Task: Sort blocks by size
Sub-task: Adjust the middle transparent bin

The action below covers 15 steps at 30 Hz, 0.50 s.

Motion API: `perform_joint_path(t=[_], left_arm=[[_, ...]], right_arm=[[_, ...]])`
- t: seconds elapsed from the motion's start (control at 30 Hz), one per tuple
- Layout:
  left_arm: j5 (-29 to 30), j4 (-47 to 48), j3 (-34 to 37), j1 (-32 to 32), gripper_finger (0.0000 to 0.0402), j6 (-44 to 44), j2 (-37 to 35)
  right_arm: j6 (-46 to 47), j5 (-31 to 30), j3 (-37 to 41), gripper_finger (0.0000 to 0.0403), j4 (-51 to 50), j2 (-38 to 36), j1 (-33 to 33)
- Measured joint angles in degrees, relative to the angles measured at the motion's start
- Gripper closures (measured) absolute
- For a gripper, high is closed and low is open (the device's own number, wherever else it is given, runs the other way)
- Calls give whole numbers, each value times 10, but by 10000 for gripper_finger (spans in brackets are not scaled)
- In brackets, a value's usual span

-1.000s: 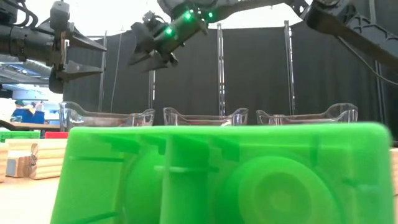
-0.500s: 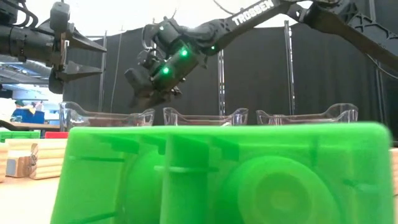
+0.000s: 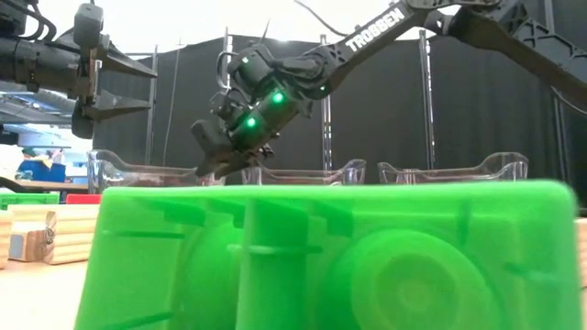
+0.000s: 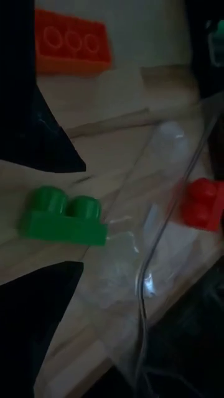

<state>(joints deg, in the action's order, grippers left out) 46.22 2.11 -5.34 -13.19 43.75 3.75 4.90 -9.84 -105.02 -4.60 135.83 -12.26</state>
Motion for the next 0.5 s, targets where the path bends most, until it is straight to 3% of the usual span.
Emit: perform_joint_path(t=[0.5], left_arm=[[0,1,0,0,133,0,0]], right_arm=[[-10,14,-5,158,5,0,11]])
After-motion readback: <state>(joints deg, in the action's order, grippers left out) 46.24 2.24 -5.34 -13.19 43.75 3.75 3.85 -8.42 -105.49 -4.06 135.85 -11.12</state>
